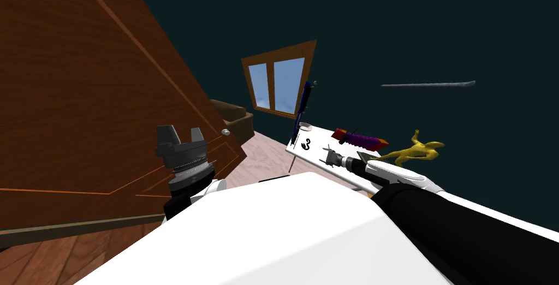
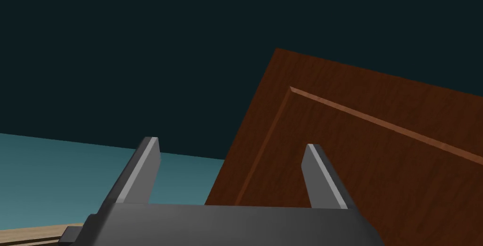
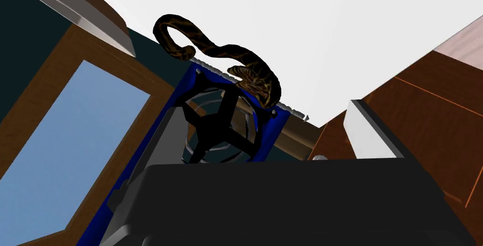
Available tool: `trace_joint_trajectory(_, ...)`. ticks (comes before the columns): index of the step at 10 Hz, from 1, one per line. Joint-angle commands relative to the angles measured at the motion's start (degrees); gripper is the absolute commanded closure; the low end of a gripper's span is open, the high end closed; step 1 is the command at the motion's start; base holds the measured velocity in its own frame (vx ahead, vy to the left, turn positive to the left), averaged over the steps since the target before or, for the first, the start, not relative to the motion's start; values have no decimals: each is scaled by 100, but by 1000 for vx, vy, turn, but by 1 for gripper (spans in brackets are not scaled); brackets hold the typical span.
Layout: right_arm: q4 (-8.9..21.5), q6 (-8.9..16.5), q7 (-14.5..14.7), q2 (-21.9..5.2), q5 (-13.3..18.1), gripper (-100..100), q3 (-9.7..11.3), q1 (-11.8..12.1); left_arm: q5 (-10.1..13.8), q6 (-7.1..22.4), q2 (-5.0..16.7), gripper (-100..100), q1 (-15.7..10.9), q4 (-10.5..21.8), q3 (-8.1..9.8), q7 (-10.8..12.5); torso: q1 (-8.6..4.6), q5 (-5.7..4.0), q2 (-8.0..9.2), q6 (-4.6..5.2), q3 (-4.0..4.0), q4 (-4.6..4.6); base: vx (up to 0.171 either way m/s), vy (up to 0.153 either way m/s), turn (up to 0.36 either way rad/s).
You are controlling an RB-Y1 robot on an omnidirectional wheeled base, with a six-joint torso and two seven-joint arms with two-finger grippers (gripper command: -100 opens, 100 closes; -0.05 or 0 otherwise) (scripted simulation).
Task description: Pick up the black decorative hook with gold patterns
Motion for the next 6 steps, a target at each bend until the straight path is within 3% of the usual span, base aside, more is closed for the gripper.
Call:
trace_joint_trajectory(1,203,25,239,-286,103,-100,2,132,0,0,0,0,0,0,0,0,0,0,0,0,0,0,12,14,283)
trace_joint_trajectory(6,534,75,630,-926,273,-100,28,338,0,0,0,0,0,0,0,0,3,0,-4,-1,-2,-1,15,11,185)
